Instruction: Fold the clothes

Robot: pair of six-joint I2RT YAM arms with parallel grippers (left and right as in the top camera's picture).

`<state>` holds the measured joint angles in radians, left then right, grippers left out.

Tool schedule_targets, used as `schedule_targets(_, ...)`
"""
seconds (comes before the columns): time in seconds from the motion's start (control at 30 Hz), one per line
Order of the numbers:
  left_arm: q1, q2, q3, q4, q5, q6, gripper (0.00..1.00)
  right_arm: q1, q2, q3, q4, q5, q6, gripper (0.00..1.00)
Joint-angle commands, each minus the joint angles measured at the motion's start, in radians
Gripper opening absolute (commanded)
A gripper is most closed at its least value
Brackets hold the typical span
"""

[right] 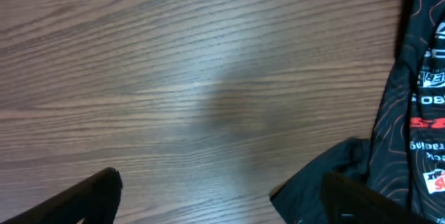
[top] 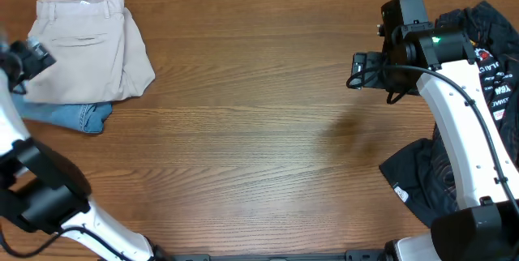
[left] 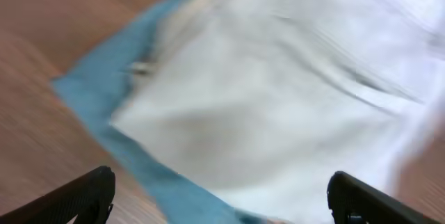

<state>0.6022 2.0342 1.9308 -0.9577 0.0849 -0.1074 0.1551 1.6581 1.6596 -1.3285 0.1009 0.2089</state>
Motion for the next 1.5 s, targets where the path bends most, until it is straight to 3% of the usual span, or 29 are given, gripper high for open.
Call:
schedule_targets(0.0,-0.115,-0.096,0.019,-0.061,0.066,-0.019,1.00,0.001,-0.004,0.013,0.036,-0.048,0.000,1.00)
schedule_targets(0.23,-0.338,-0.114,0.019,-0.195,0.066,0.042,1.00,0.001,0.042,0.013,0.164,-0.212,-0.101,1.00)
schedule_targets(0.47,-0.513,-0.113,0.019,-0.336,0.066,0.039,1.00,0.001,0.134,0.013,0.270,-0.222,-0.113,1.00)
schedule_targets(0.67,-0.560,-0.119,0.019,-0.504,0.069,0.079,1.00,0.001,0.107,0.014,0.220,-0.220,-0.079,1.00)
schedule_targets(0.9,-0.571,-0.276,0.018,-0.535,0.063,0.079,1.00,0.001,-0.024,0.008,0.175,-0.206,-0.044,1.00)
schedule_targets(1.07,-0.616,-0.509,-0.089,-0.465,0.012,0.089,1.00,0.002,-0.190,-0.082,0.196,-0.146,0.001,1.00)
schedule_targets(1.27,-0.649,-0.862,-0.435,-0.242,0.011,0.121,1.00,0.002,-0.472,-0.340,0.341,-0.138,0.001,1.00)
schedule_targets(1.47,-0.649,-1.260,-0.786,-0.031,0.016,0.153,1.00,0.002,-0.812,-0.659,0.509,0.000,0.001,1.00)
